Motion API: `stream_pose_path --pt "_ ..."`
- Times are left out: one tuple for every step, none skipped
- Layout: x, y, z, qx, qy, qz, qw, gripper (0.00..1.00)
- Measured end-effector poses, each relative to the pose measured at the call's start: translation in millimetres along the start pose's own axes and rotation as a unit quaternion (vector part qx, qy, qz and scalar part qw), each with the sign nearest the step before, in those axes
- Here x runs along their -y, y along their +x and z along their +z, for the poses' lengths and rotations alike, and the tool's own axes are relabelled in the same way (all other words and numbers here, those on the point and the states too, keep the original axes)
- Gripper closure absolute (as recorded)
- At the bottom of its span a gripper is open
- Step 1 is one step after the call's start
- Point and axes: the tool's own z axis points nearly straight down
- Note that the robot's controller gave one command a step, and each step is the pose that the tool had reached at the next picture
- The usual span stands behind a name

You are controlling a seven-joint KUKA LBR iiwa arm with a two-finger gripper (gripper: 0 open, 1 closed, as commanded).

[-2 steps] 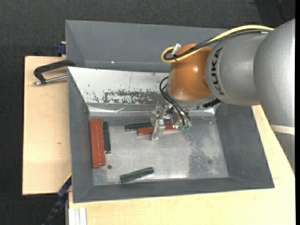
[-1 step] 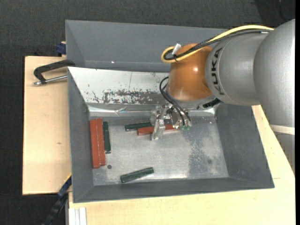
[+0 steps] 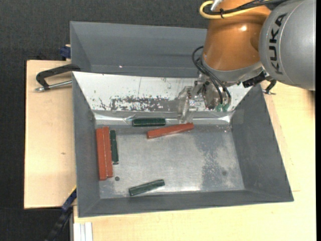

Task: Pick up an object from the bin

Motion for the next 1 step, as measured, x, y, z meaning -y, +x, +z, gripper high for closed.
stream_pose_path --pt "0.1 0.6 1.1 -0.0012 0.0 0.0 1.0 1.0"
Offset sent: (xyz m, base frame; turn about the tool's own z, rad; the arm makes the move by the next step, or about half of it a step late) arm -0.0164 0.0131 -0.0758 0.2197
